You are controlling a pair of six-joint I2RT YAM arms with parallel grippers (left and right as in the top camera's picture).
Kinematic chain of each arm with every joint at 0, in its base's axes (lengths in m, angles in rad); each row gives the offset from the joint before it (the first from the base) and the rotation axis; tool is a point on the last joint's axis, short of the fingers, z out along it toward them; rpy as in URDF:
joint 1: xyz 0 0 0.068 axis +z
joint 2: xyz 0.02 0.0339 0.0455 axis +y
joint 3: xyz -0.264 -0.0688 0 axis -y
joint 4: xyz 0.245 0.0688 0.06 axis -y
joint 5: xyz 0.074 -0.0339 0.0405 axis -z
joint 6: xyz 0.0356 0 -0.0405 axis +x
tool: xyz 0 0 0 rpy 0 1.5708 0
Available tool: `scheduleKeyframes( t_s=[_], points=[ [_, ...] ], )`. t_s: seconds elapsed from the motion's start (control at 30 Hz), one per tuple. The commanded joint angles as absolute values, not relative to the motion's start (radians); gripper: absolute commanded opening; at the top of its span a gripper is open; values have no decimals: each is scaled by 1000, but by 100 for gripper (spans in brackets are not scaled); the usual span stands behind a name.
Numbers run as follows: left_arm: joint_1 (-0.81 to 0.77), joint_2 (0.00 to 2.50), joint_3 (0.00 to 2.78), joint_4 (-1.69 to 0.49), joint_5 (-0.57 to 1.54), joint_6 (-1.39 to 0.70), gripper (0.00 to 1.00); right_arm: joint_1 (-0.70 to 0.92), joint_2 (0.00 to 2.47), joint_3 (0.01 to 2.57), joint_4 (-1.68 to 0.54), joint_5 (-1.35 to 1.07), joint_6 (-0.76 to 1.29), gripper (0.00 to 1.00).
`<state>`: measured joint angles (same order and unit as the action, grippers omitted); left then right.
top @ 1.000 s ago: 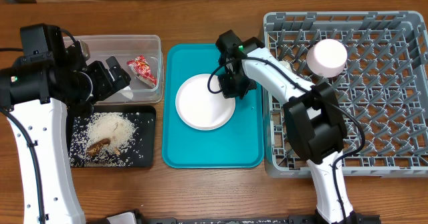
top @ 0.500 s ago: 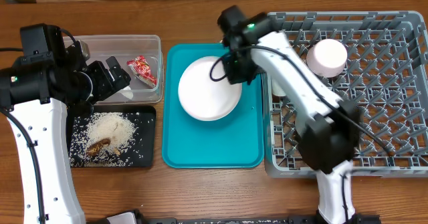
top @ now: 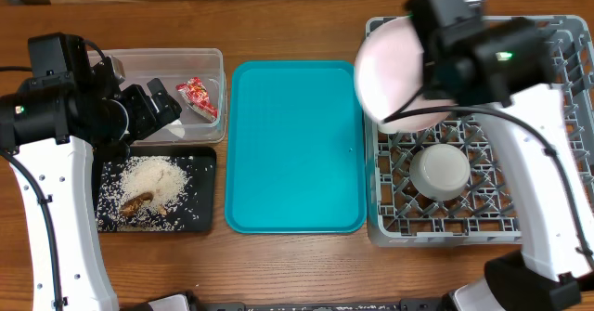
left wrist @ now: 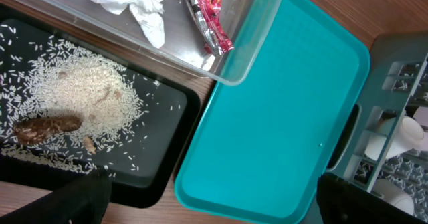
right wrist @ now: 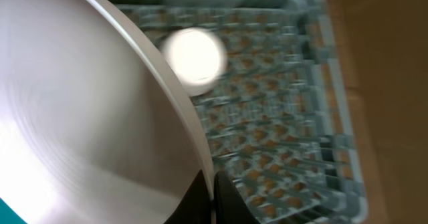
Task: Sort waste into correct bins and load items into the dishwasher
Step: 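Carry the pink plate right and stand it in the dish rack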
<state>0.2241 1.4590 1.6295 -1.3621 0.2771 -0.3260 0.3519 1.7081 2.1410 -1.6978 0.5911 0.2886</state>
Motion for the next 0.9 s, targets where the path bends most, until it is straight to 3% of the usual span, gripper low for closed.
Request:
scheduleKeyframes(
  t_s=[0.0,0.13,0.4,0.57,0.87],
  points=[
    [221,1453,1639,-1361,285,-329,100,242,1657,2153,-1694,759,307,4],
    [221,1453,1639,-1361,285,-329,100,96,1626,2131,-1694,741,308,4],
    [221,1453,1639,-1361,285,-329,100,-270,1553,1948,-1637,784,560,4],
    [221,1453,1639,-1361,285,-329,100,-289,1553,1776,-1477,833,556,4],
    [221,1453,1639,-1361,285,-329,100,-142,1554,1545,-1272,889,367,4]
  ],
)
